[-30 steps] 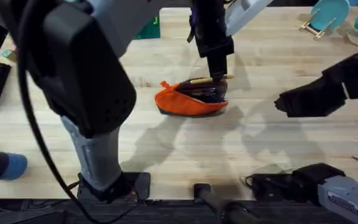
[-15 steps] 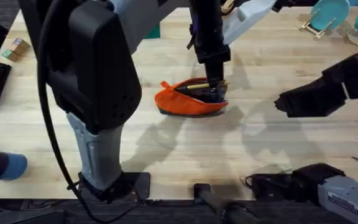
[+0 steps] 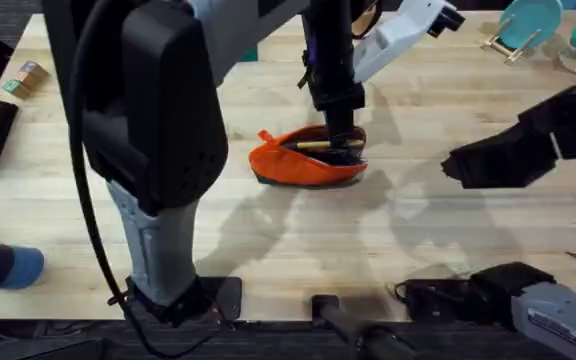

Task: Unzip the bag, pick up the pens from the table one at a time and place them inside, then zip the bag closed.

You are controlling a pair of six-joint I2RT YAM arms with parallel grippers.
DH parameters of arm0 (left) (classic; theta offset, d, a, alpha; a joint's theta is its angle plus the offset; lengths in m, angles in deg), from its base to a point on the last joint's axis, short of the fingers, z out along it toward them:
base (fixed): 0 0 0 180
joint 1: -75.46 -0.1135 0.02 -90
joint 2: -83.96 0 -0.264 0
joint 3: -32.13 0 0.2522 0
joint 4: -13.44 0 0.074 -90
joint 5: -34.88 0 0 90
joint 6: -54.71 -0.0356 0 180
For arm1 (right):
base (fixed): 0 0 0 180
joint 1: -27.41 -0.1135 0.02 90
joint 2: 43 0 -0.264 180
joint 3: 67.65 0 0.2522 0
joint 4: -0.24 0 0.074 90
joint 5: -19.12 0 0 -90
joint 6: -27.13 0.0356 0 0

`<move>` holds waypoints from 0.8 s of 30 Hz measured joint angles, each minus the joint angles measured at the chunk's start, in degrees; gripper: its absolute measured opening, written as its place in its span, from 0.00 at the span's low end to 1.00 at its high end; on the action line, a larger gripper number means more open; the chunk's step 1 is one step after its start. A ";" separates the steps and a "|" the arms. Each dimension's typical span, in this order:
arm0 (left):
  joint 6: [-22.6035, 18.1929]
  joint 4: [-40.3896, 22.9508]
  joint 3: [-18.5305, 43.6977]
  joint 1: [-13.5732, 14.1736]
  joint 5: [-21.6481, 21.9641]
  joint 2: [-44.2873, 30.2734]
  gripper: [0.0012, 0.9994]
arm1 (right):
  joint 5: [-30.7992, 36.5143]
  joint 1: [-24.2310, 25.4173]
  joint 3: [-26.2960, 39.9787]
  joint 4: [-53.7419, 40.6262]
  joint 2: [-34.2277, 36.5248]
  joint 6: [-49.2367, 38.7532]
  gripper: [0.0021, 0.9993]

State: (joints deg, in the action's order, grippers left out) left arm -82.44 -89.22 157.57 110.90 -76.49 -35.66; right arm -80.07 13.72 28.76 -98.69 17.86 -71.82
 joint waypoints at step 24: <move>1.16 -0.19 0.00 0.00 -0.04 -0.01 1.00 | 0.00 0.00 0.00 0.00 0.00 0.00 1.00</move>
State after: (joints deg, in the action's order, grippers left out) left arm -81.29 -89.41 157.57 110.90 -76.53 -35.67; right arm -80.07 13.72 28.76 -98.69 17.86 -71.82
